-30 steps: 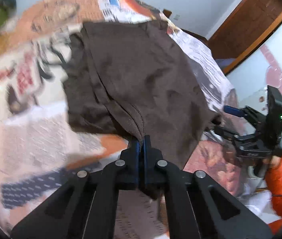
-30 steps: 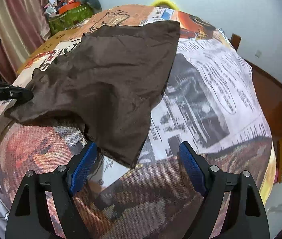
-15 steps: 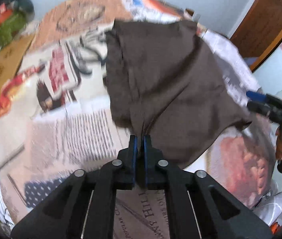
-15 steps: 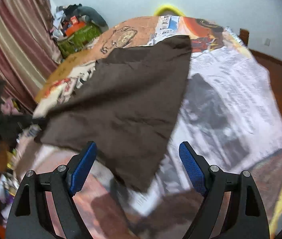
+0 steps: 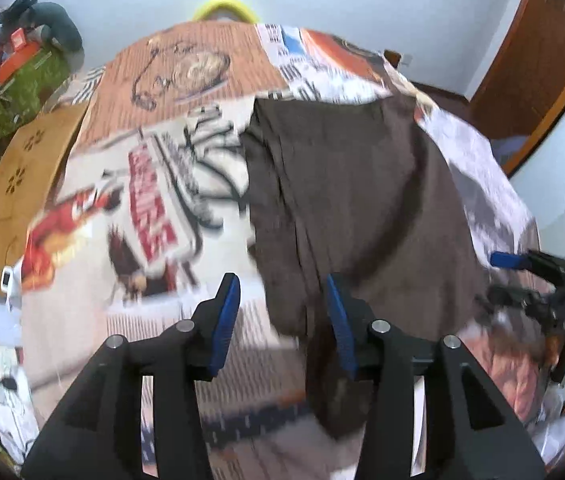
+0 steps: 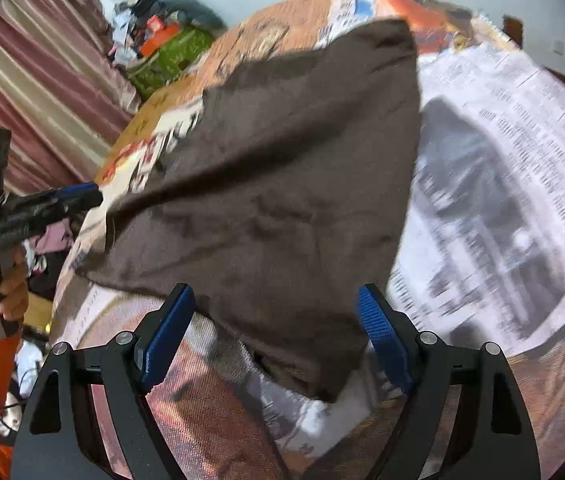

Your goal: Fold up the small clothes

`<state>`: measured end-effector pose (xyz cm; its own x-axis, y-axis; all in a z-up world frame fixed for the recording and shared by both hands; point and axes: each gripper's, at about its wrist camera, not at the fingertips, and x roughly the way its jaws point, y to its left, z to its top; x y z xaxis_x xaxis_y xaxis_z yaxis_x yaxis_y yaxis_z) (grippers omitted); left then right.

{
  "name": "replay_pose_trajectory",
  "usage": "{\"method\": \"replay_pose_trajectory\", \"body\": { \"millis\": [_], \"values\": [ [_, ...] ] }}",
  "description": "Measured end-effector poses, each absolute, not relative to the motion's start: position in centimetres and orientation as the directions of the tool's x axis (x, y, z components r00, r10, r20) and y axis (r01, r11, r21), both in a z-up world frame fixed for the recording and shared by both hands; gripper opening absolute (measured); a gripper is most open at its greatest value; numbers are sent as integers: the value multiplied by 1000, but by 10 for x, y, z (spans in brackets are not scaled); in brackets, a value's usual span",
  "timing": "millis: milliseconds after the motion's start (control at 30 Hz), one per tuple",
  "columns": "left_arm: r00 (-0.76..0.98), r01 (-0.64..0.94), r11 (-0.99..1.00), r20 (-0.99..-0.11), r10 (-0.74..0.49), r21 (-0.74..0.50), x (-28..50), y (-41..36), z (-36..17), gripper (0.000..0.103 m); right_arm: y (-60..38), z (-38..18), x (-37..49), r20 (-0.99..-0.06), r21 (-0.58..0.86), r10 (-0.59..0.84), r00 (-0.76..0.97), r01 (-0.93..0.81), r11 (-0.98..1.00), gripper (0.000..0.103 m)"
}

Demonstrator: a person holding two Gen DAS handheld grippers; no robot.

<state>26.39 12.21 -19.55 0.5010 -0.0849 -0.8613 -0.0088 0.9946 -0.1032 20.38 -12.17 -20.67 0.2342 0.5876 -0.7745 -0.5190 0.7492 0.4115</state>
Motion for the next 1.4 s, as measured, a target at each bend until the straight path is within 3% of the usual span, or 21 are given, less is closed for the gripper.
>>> {"method": "replay_pose_trajectory", "body": {
  "millis": [167,300,500,633,900,1033,1167,1267,1400],
  "values": [
    [491,-7,986,-860,-139,-164,327,126,-201,44,-123,-196,217,-788,196,444,427,-509,838,82],
    [463,-8,980,-870,-171,-197,371,123,-220,44,-115,-209,222,-815,80,364,452,-534,842,82],
    [402,-8,995,-911,-91,-103,409,114,-256,37,-115,-231,225,-854,109,362,373,-553,826,82],
    [471,22,998,-880,-64,-61,408,108,-250,7,-117,-231,228,-857,131,374,353,-553,823,84],
    [530,-27,997,-845,70,66,417,116,-243,6,-116,-235,223,-857,138,385,342,-567,812,84],
    [480,-37,996,-873,88,80,421,122,-257,15,-116,-234,224,-858,139,385,340,-568,811,85],
    [492,-34,999,-869,45,33,396,125,-240,40,-119,-232,222,-858,148,390,335,-565,812,84],
    [501,-43,999,-865,3,-21,371,133,-225,52,-127,-230,222,-859,175,397,324,-544,821,84],
    [518,-42,998,-856,-11,-38,326,141,-210,57,-143,-222,216,-846,202,411,340,-509,836,84]
  ]
}}
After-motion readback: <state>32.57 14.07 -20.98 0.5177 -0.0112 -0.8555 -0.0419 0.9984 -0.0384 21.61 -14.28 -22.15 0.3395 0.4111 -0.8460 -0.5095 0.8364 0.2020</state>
